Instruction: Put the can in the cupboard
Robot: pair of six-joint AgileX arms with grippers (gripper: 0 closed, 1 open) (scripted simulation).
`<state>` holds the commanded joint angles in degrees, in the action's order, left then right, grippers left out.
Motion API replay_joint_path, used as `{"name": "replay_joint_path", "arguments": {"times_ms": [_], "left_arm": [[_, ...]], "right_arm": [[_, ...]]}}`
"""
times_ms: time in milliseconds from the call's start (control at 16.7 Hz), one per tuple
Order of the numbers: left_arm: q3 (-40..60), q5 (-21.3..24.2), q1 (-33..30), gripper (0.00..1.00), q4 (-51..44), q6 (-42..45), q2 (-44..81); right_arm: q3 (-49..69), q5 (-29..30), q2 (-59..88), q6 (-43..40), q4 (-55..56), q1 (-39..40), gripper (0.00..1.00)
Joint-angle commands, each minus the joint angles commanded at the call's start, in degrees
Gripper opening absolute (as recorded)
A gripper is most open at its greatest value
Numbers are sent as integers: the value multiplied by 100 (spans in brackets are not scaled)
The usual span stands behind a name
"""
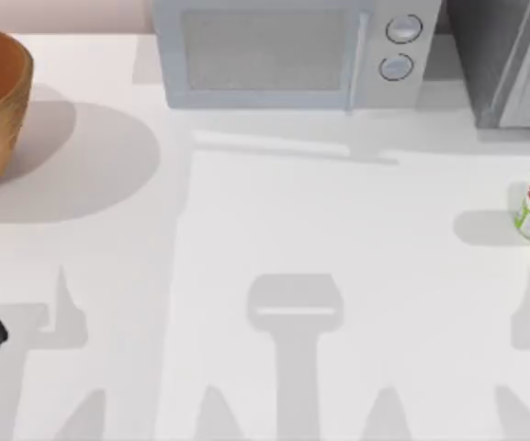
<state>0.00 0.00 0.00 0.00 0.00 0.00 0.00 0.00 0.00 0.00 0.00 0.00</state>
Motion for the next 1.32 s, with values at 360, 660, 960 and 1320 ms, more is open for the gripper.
{"name": "replay_joint_path", "arguments": {"times_ms": [360, 660, 960, 1320], "left_arm": [[0, 0, 0, 100, 0, 0, 0], [0, 0, 0, 100, 0, 0, 0], [0, 0, 0, 100, 0, 0, 0], [0, 0, 0, 100, 0, 0, 0]], "right_arm": [[120, 97, 498, -21, 502, -28, 100], [362, 189, 2233, -17, 1964, 99, 100], [637, 330, 4745, 23, 3962, 268, 100], [993, 551, 8046, 83, 6577, 454, 100]]}}
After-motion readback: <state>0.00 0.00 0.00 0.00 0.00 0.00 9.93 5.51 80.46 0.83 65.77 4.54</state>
